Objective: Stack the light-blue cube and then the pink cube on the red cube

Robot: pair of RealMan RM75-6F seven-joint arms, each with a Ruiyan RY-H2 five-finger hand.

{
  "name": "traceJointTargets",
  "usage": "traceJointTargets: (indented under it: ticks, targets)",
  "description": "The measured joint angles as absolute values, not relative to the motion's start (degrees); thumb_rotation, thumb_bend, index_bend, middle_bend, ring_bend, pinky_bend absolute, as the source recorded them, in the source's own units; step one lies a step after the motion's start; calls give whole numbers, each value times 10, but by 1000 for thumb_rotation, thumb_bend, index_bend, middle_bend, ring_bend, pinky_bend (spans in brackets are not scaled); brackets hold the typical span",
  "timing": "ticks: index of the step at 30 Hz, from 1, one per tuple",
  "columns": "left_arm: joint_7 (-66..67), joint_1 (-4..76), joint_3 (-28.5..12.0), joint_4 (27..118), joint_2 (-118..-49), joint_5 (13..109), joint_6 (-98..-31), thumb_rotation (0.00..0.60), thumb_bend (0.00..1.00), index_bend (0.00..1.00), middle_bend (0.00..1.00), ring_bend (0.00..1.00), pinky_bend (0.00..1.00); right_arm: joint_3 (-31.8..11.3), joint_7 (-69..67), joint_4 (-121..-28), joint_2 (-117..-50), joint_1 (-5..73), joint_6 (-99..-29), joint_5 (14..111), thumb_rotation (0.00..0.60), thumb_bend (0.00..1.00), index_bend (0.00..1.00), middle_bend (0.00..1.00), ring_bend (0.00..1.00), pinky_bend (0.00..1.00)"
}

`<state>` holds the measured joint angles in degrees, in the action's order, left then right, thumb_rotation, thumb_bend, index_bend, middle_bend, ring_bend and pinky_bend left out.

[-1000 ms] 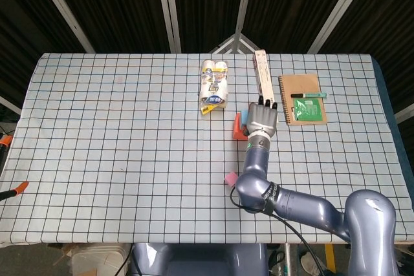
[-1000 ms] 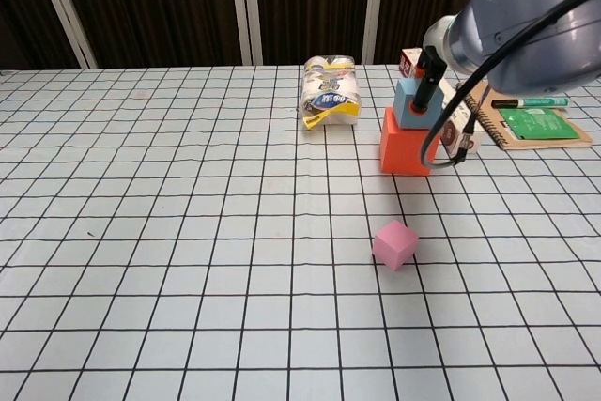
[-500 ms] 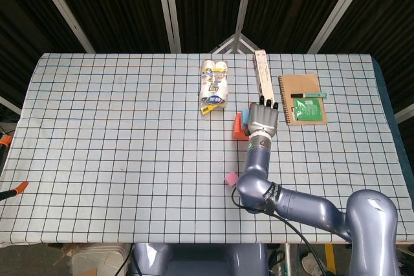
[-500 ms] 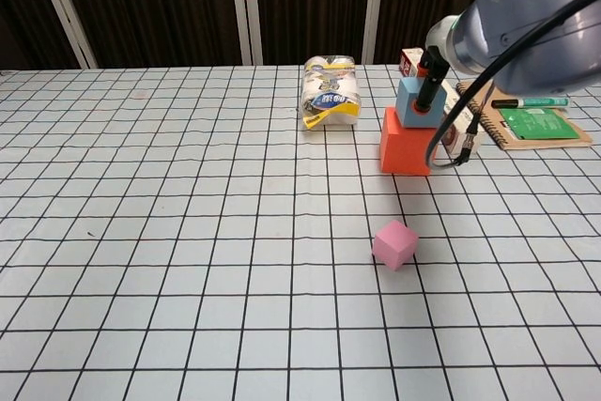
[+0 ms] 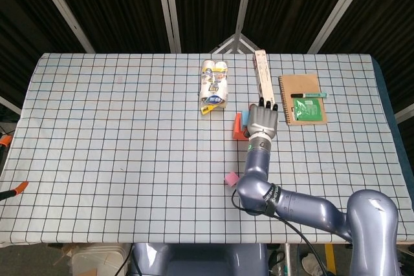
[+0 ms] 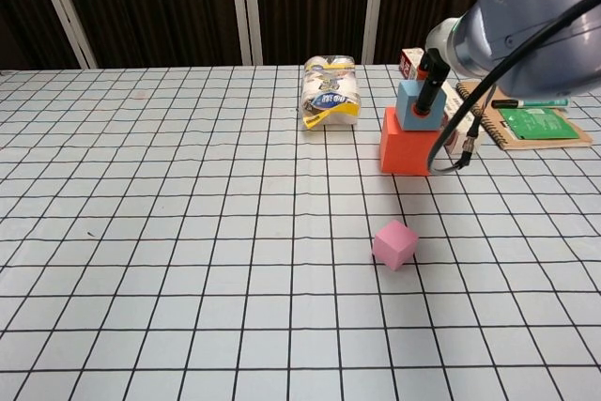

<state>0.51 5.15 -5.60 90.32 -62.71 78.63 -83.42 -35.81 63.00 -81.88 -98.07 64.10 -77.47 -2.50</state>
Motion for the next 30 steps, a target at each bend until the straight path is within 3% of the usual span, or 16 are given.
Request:
traceJointTargets:
  ticks: [8,30]
  targets:
    - [6,52,-57,903,-627,785,-833,600,163,35,0,0,0,-356,625,-817,-980,640,-771,-22,600,462,304,0,0,0]
    - [9,52,-56,904,-628,785,-833,600,163,36,0,0,0,-352,628,-830,-971,640,-772,-26,600,401,304,0,0,0]
